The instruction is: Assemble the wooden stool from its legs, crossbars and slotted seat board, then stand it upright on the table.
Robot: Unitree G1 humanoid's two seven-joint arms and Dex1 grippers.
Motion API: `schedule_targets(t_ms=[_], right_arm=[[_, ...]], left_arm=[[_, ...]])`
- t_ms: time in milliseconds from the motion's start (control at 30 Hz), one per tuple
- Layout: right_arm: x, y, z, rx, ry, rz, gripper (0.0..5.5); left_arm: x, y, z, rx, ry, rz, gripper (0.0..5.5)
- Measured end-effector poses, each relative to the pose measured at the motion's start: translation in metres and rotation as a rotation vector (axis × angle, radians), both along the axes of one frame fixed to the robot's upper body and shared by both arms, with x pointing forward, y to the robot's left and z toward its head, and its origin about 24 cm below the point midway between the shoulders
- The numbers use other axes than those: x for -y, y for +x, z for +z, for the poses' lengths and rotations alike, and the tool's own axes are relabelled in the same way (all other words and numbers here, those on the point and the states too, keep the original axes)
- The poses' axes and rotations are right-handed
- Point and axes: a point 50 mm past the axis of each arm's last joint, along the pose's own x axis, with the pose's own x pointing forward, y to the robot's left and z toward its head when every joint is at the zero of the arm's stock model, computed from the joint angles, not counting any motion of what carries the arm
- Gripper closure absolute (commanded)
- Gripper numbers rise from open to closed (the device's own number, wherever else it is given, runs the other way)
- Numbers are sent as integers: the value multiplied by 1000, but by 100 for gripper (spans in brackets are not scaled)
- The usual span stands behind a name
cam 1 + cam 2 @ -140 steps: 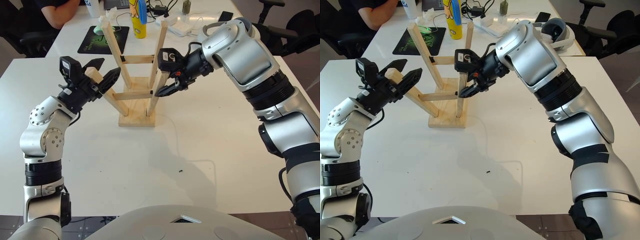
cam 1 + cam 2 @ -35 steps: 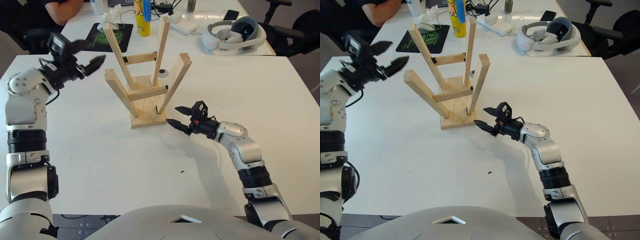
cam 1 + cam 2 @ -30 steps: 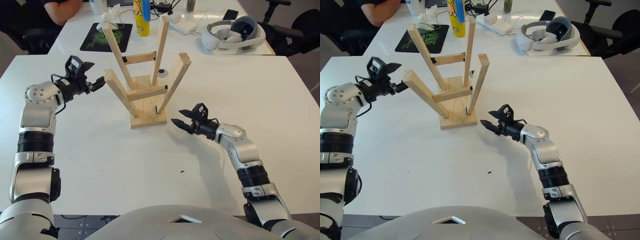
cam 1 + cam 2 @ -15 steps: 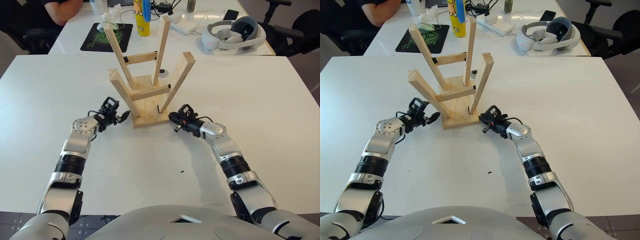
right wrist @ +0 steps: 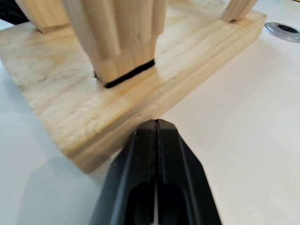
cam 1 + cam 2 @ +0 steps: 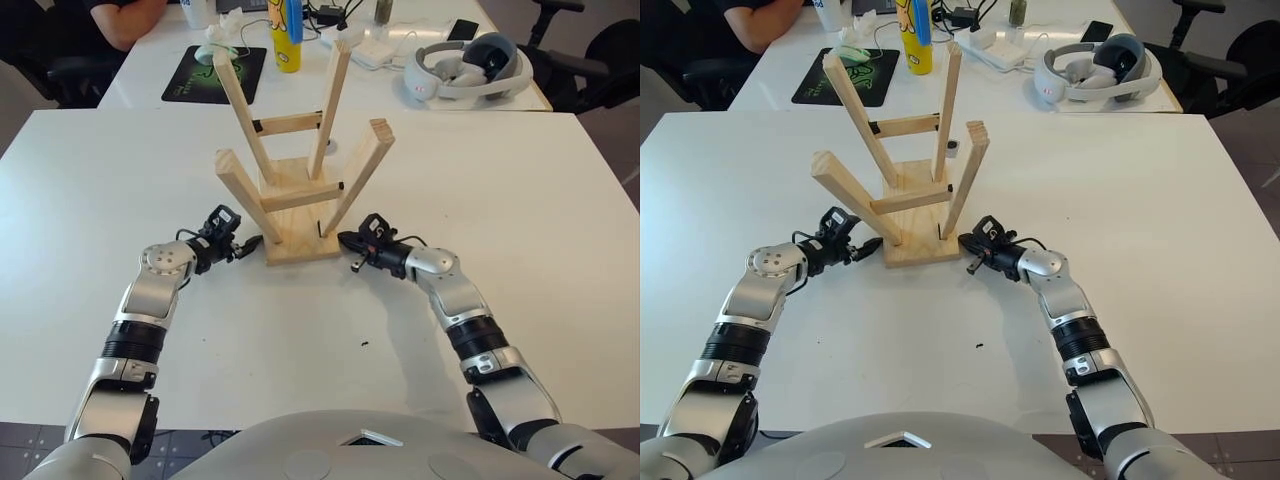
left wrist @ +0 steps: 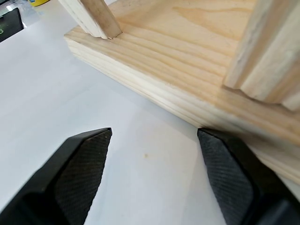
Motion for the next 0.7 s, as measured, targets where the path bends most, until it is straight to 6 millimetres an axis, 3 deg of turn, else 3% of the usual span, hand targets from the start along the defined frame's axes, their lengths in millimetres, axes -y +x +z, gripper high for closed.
schedule_targets(t_ms=[100,200,467,700], right_arm=[[16,-6,1,-8,-24,-39,548],[22,-14,3,-28,-27,-58,548],[12,-34,4,-81,3,11,548],[10,-35,4,-75,-9,22,548]], left_arm=[[19,-21,-2,-29,-32,-64,208],[25,-26,-2,-41,-42,-79,208],[13,-7,2,-16,6,9,208],[13,2,3,-10,22,22,208]])
